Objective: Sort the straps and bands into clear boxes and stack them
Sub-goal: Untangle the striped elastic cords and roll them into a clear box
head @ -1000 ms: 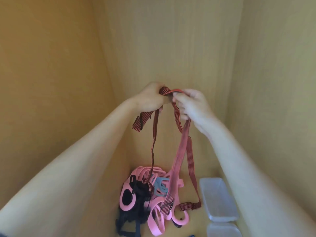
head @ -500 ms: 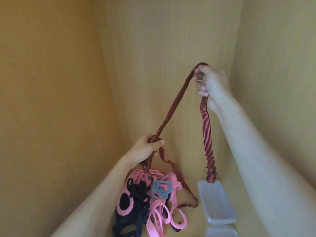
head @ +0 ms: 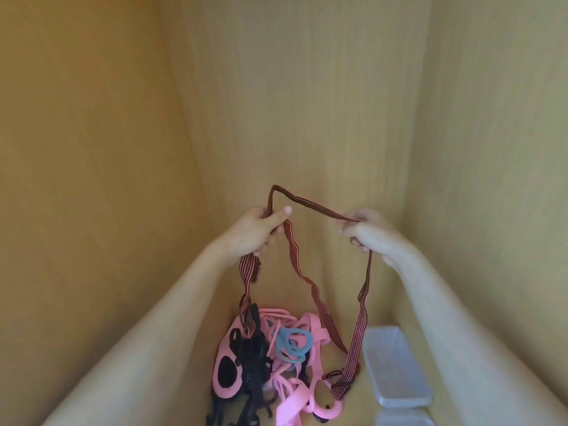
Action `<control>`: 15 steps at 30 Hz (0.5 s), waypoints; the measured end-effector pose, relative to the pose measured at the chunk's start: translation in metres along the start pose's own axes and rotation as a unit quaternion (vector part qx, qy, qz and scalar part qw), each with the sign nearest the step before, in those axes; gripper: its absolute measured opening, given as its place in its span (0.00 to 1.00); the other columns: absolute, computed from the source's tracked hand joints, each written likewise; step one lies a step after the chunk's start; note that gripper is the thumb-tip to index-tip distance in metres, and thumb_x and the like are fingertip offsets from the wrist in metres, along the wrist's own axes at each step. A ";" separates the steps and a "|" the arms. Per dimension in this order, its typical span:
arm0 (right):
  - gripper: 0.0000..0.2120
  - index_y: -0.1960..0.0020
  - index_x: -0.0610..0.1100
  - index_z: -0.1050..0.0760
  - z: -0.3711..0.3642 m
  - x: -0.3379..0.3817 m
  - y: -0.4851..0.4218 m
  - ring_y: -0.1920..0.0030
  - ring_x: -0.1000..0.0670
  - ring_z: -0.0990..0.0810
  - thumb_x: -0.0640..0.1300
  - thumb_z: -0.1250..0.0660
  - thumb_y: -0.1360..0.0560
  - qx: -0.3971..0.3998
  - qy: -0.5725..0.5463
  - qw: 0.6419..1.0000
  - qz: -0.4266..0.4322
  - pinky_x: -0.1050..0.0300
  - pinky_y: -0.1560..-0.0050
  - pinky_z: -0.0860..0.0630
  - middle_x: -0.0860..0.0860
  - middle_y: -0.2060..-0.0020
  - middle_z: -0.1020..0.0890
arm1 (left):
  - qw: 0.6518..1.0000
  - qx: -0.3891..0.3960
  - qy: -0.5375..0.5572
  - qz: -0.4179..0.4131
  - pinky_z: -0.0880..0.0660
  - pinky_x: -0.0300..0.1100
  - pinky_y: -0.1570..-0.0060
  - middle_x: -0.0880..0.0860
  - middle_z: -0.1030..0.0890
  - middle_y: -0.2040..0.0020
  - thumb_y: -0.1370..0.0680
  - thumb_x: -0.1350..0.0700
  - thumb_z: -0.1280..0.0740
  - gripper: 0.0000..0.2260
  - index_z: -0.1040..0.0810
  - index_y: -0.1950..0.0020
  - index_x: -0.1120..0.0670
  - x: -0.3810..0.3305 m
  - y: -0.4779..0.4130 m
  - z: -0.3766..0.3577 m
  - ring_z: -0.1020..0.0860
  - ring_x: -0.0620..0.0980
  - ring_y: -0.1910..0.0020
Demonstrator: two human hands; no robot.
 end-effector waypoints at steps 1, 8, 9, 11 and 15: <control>0.10 0.47 0.46 0.21 -0.006 0.003 0.003 0.62 0.53 0.24 0.35 0.28 0.27 0.044 0.025 0.999 0.008 0.60 0.66 0.31 0.51 0.56 0.20 | 1.000 0.007 -0.005 -0.001 0.38 0.39 0.77 0.45 0.34 0.75 0.20 0.38 0.36 0.21 0.31 0.61 0.53 -0.007 -0.002 0.002 0.38 0.47 0.77; 0.42 0.23 0.55 0.39 -0.028 0.077 0.020 0.33 0.63 0.31 0.41 0.22 0.30 0.095 0.060 0.974 0.195 0.68 0.36 0.36 0.59 0.32 0.28 | 0.996 0.063 -0.061 -0.030 0.38 0.38 0.77 0.47 0.34 0.75 0.21 0.34 0.37 0.24 0.29 0.61 0.55 -0.061 -0.011 -0.004 0.38 0.48 0.78; 0.38 0.24 0.56 0.37 -0.031 0.089 0.022 0.38 0.67 0.29 0.41 0.23 0.29 0.091 0.075 0.967 0.225 0.73 0.40 0.36 0.61 0.35 0.25 | 0.995 0.067 -0.061 -0.040 0.37 0.37 0.77 0.47 0.34 0.75 0.21 0.35 0.37 0.24 0.29 0.61 0.55 -0.068 -0.012 -0.005 0.38 0.48 0.78; 0.26 0.31 0.55 0.29 -0.031 0.105 0.023 0.47 0.73 0.26 0.39 0.26 0.25 0.070 0.089 0.956 0.270 0.76 0.48 0.33 0.64 0.45 0.22 | 0.995 0.066 -0.046 -0.058 0.35 0.37 0.76 0.47 0.35 0.75 0.20 0.36 0.37 0.23 0.29 0.61 0.55 -0.077 -0.012 -0.005 0.38 0.48 0.78; 0.14 0.39 0.56 0.23 -0.028 0.115 0.027 0.44 0.67 0.21 0.40 0.32 0.20 0.082 0.094 0.945 0.302 0.72 0.41 0.29 0.60 0.47 0.17 | 0.994 0.078 0.013 -0.075 0.33 0.38 0.74 0.48 0.35 0.74 0.23 0.36 0.34 0.19 0.23 0.63 0.50 -0.078 -0.006 0.002 0.37 0.48 0.76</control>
Point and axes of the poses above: each hand's wrist, its own y-axis away from the middle knuckle, its own z-axis out of the back of the hand, x = y × z, the point moved 5 cm from there along -y, towards the middle knuckle
